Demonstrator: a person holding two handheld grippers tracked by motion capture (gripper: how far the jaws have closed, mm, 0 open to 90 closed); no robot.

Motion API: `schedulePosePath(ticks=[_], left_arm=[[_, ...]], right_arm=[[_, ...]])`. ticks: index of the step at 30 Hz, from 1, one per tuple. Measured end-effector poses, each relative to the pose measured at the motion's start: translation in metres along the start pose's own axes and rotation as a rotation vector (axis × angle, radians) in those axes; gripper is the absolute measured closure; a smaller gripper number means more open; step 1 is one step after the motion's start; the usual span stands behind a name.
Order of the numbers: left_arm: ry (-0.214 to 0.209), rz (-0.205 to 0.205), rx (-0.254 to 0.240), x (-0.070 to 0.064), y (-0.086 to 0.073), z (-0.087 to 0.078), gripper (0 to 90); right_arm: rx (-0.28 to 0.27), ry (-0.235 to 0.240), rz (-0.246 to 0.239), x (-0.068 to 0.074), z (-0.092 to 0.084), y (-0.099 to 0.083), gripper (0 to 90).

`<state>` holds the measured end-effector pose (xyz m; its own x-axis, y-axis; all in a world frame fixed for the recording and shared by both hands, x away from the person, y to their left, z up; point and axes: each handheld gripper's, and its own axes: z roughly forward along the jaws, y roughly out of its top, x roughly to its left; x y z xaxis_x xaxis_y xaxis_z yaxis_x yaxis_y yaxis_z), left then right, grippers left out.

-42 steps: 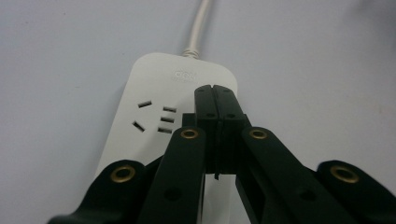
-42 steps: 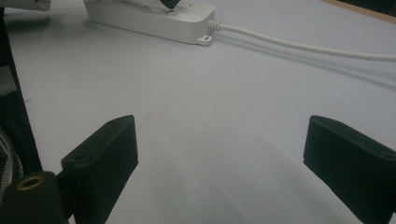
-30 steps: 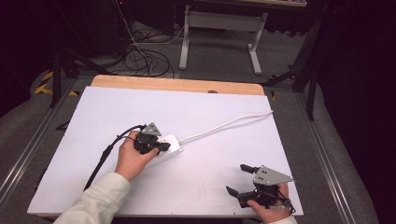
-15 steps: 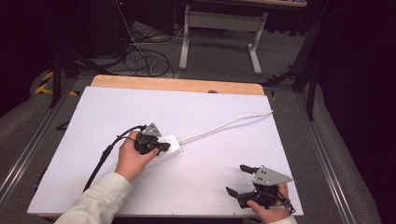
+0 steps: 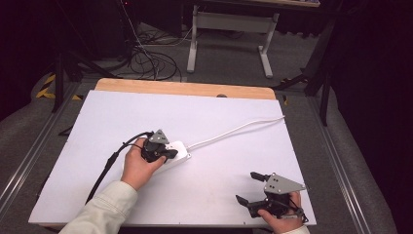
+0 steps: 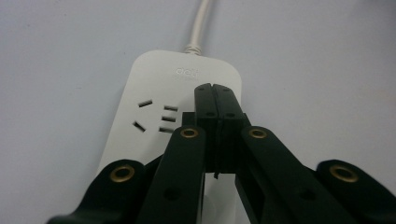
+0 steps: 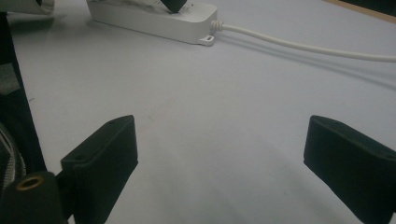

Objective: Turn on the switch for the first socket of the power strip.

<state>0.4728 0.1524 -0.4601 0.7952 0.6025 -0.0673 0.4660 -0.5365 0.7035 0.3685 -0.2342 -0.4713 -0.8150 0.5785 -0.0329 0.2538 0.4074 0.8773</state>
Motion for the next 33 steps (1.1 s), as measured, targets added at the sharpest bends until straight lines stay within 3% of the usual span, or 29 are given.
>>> schedulePosePath(ticks=[10,25,33], left_arm=[[0.028,0.021,0.005,-0.0036,-0.0001,0.0003,90.0],[0.023,-0.012,0.000,-0.0034,-0.0009,0.0009,90.0],[0.055,0.005,-0.005,-0.0076,-0.0022,0.0013,90.0]], right_arm=[[0.001,0.000,0.000,0.0002,-0.0004,-0.0002,10.4],[0.001,0.002,0.001,0.0004,-0.0008,-0.0003,10.4],[0.000,0.003,0.001,0.0002,-0.0005,-0.0005,10.4]])
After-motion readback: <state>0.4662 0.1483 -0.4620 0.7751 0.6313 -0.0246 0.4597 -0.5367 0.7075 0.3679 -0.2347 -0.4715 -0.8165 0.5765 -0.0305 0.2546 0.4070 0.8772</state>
